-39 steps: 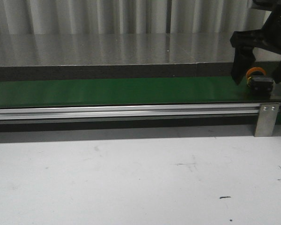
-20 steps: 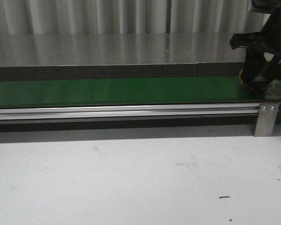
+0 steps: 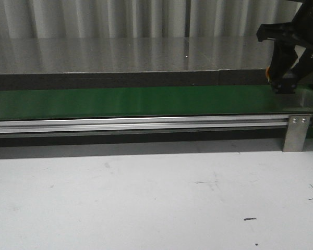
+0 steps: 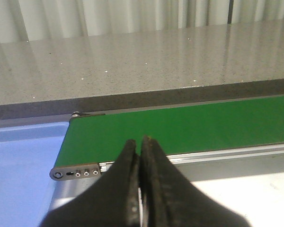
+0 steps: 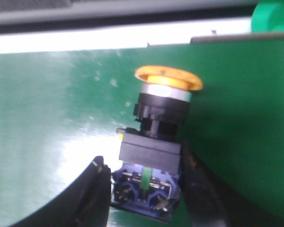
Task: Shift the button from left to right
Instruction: 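Lift the button and place it into the green bin, then release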
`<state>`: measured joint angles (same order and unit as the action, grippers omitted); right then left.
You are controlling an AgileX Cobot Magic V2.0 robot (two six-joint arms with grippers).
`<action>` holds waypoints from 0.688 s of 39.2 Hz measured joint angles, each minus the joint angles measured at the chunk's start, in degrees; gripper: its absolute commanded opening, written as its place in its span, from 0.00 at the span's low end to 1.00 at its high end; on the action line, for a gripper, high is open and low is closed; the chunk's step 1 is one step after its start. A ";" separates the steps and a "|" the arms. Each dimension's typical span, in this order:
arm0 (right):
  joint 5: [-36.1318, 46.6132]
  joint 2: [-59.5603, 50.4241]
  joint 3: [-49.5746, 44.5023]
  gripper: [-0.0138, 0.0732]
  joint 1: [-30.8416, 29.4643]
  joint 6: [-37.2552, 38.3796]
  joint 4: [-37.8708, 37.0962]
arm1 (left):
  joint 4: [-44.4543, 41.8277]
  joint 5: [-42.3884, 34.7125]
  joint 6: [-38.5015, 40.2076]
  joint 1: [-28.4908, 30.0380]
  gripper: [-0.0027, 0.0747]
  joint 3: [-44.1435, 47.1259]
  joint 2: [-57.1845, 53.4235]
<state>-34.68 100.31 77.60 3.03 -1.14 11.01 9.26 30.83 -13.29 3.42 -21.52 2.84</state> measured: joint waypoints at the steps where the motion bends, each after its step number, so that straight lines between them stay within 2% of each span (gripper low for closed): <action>1: 0.00 -0.14 0.20 0.33 0.00 0.00 0.00 | 0.00 0.00 0.00 0.00 0.01 0.00 0.00; 11: -1.58 -3.32 3.10 0.33 -2.41 0.00 0.22 | 0.00 0.00 0.00 0.00 0.01 0.00 0.00; 27: -4.34 -3.78 3.52 0.33 -17.79 0.00 0.22 | 0.00 0.00 0.00 0.00 0.01 0.00 0.00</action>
<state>-39.03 96.53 81.12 -14.77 -1.14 11.23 9.26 30.83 -13.29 3.42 -21.52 2.84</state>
